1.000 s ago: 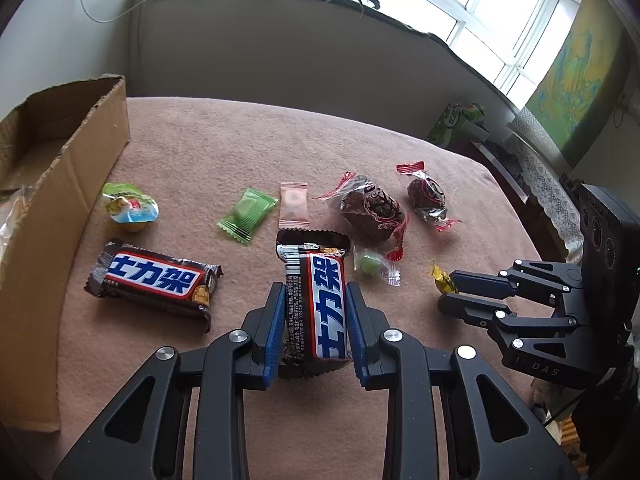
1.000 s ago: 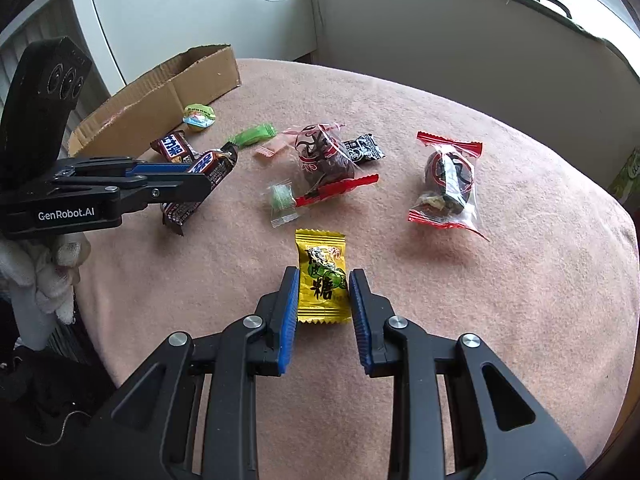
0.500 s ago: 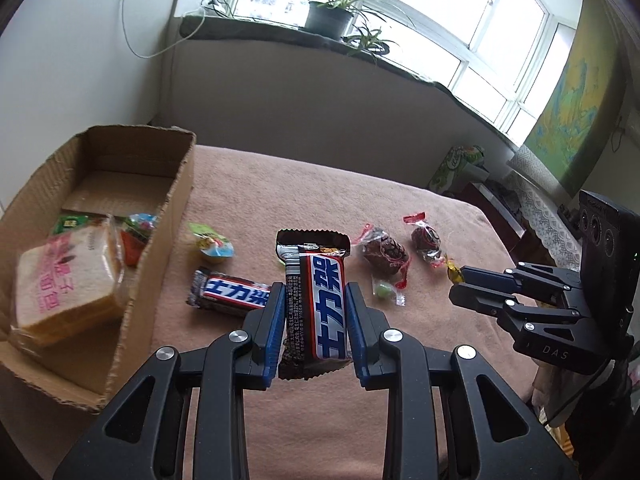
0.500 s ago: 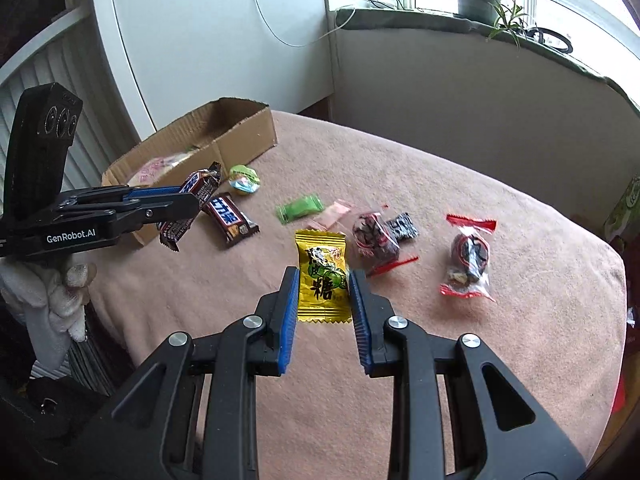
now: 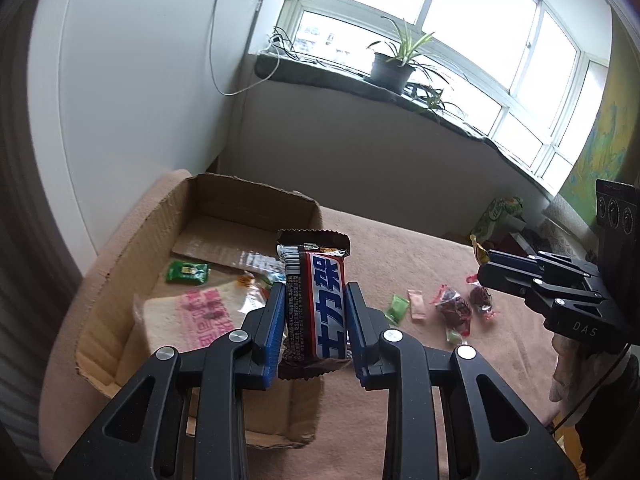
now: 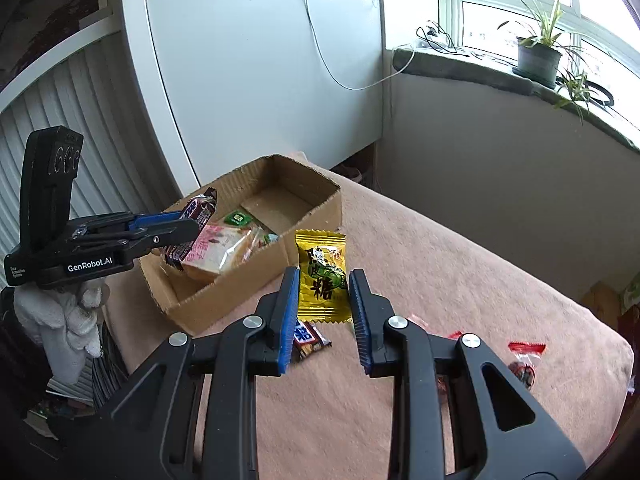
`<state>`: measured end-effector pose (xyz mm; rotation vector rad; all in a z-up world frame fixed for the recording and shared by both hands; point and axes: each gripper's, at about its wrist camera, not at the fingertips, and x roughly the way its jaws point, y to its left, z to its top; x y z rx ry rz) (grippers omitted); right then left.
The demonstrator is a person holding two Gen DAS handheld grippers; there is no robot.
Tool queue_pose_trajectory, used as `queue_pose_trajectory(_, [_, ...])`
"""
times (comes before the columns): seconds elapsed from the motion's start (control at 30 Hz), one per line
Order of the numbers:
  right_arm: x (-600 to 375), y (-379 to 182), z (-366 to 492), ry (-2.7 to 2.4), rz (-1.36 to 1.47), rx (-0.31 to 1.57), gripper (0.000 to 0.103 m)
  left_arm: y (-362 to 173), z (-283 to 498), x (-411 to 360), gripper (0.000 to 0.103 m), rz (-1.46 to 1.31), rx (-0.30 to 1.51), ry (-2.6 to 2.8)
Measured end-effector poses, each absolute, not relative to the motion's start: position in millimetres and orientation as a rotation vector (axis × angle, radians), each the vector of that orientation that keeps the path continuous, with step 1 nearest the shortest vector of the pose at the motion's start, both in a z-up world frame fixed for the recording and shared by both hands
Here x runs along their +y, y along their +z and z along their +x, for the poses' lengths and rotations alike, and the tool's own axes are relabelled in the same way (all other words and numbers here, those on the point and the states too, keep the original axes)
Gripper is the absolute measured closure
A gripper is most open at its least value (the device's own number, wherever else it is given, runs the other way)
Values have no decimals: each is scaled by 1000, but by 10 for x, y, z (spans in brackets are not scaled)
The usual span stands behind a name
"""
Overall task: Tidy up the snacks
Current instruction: 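Carry the chocolate bar and yellow candy over the box and release them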
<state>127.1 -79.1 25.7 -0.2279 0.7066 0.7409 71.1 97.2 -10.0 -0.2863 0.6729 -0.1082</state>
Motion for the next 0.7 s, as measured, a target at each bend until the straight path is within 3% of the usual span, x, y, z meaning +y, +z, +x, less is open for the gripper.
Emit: queue_pose_trajectory(0.7, [379, 79, 1943, 801, -264, 770, 77, -228, 1037, 1582, 76, -264, 726, 16])
